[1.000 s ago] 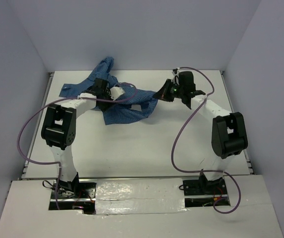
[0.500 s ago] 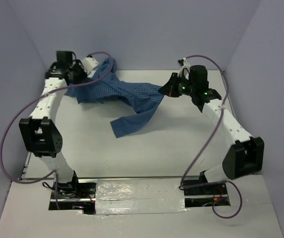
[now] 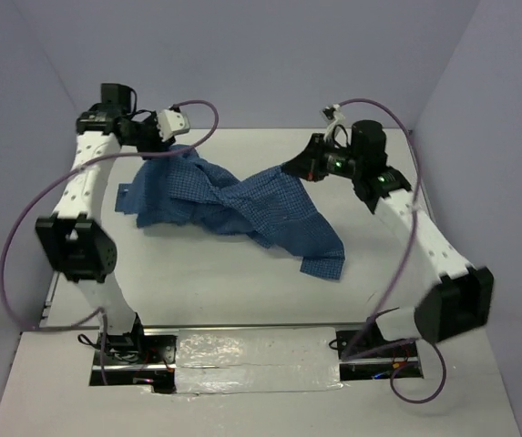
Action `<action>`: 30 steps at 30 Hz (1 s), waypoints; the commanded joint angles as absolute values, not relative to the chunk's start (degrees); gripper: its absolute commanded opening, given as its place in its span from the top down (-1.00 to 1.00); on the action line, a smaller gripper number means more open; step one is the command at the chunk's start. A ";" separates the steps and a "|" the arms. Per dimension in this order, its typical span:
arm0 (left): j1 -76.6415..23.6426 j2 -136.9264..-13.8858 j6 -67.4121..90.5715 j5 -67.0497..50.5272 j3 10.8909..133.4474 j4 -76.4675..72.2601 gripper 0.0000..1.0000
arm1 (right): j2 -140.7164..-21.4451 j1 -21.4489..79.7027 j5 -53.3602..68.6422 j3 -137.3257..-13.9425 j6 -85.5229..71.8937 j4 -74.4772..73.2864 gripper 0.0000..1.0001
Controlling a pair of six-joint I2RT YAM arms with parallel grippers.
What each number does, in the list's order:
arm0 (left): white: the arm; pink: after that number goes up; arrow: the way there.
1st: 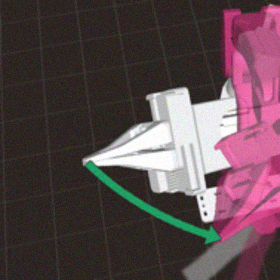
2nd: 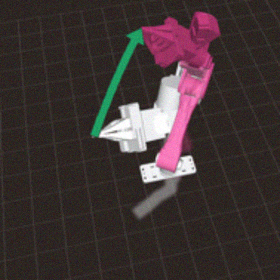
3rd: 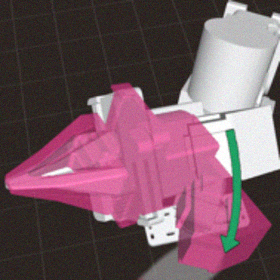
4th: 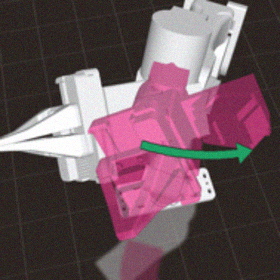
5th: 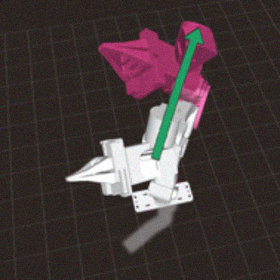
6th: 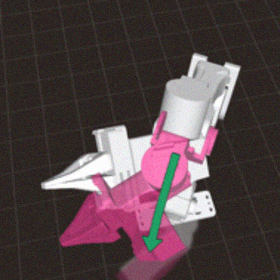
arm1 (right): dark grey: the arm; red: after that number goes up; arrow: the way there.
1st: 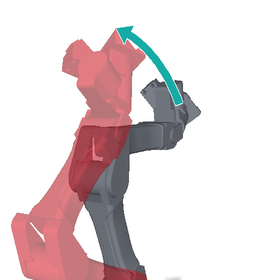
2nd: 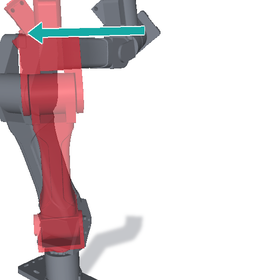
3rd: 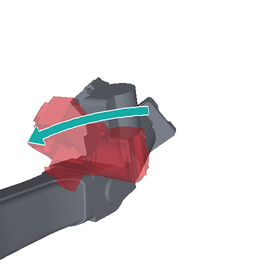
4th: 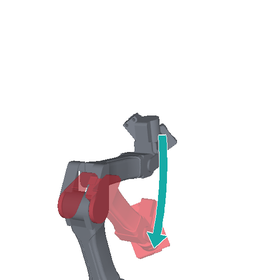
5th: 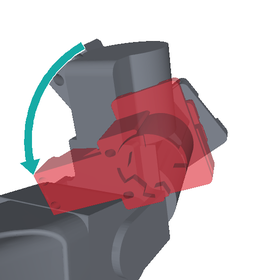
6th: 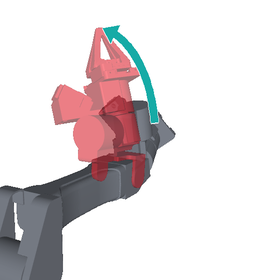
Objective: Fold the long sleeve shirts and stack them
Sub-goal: Flatten the shirt out
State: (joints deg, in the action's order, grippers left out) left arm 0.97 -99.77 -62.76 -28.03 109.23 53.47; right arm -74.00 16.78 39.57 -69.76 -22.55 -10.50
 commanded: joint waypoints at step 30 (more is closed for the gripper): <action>-23.64 -97.73 -29.36 5.77 75.94 27.18 -0.49 | -86.14 4.83 16.44 -58.55 -26.80 -14.08 -0.43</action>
